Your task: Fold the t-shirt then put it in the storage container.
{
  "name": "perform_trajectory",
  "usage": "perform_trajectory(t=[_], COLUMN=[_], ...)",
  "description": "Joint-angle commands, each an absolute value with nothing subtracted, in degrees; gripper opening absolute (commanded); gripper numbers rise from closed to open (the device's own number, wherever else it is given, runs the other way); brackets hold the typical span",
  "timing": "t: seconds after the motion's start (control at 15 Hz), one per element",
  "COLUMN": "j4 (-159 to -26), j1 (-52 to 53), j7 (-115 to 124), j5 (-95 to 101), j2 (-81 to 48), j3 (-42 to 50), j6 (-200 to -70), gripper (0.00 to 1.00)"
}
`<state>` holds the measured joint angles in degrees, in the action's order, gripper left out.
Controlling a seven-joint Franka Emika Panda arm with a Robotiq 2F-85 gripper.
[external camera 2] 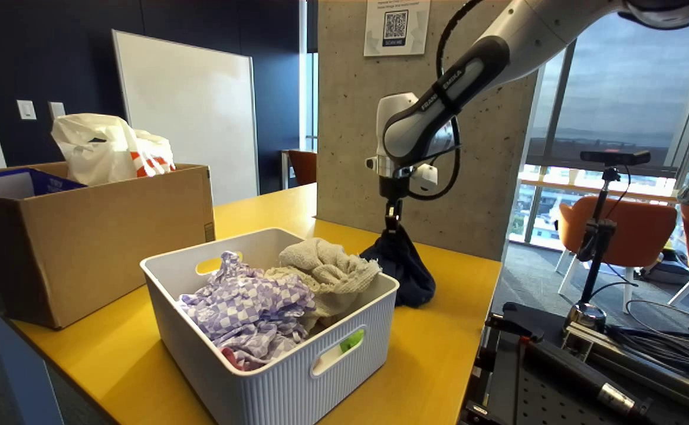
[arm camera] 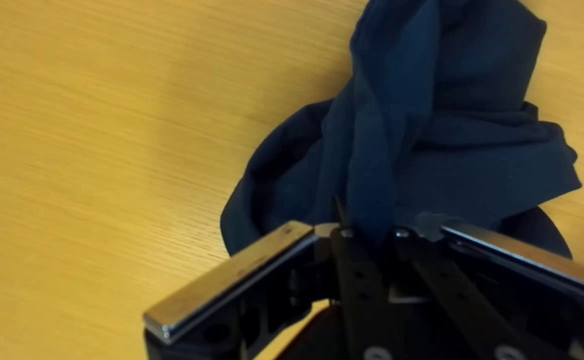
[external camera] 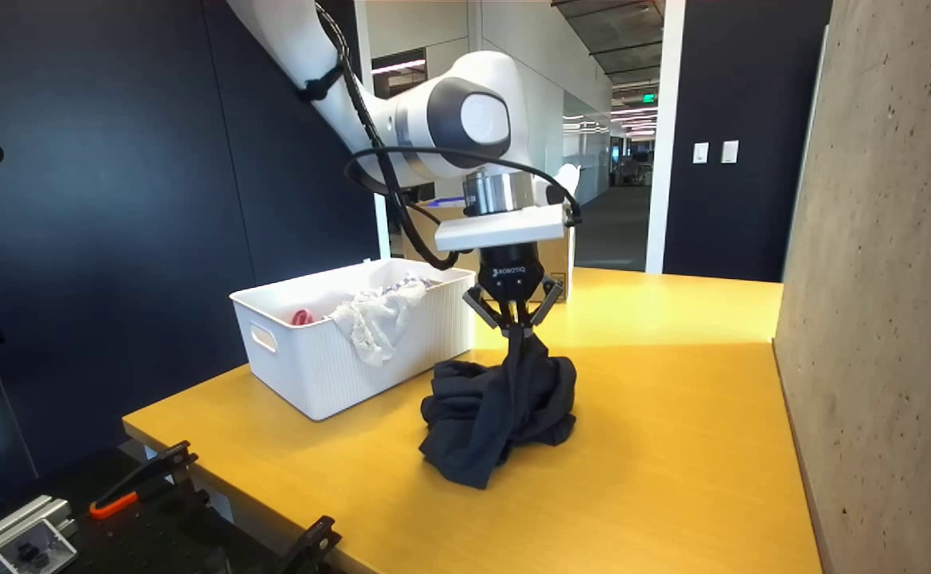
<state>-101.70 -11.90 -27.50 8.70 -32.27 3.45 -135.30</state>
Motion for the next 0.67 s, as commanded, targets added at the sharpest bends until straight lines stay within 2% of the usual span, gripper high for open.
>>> perform_trajectory(t=[0.0,0.47,0.53,0.6], j4=[-95.14,-87.39,-87.42,-88.54], j1=[-13.93,-13.02,-13.0,-13.17], j7=[-31.39,-33.68,-33.35,-33.27], j5=[6.72,7.59,7.64,7.52], j2=[-38.86,-47.3,-47.4,-46.68], j3=[0.75,-2.61,-2.61,-2.78], j6=[-134.15,-132.47,-132.66,-133.23], gripper=[0.01,0.01,0.05,0.3])
